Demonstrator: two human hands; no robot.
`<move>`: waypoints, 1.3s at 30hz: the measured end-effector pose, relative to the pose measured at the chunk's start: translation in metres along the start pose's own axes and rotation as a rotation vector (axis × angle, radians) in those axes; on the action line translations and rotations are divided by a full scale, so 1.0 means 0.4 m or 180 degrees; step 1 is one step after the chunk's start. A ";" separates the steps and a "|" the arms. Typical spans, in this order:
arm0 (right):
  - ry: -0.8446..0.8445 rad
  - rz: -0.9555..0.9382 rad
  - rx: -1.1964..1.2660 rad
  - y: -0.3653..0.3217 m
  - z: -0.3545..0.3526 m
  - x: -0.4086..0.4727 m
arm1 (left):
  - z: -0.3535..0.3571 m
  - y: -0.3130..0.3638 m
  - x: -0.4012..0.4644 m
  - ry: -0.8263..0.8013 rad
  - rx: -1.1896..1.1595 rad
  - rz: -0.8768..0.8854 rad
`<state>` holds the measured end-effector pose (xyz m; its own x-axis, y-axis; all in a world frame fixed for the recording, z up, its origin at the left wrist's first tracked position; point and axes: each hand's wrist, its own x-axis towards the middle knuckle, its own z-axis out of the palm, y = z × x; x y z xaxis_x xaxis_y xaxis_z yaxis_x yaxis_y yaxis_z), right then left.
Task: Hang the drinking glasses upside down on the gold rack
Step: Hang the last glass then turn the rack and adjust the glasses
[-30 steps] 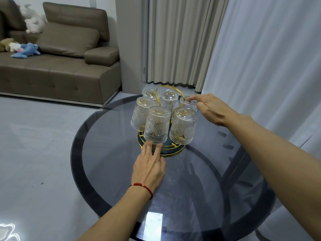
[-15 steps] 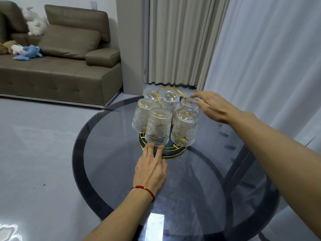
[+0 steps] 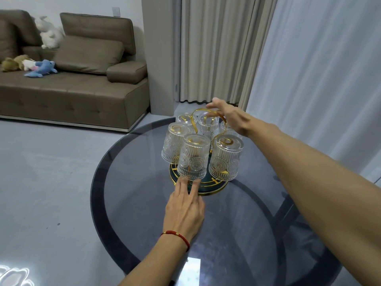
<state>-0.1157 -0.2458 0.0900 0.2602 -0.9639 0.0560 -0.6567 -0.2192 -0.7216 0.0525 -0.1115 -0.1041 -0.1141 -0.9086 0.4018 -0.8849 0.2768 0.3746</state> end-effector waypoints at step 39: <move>0.0321 -0.0569 -0.0615 -0.029 -0.011 0.057 | 0.008 -0.003 0.000 -0.0124 0.0030 -0.0064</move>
<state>-0.1052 -0.2659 0.1027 0.3187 -0.9154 0.2459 -0.7320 -0.4025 -0.5497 0.0521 -0.1129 -0.1070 -0.1135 -0.9255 0.3614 -0.8914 0.2555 0.3744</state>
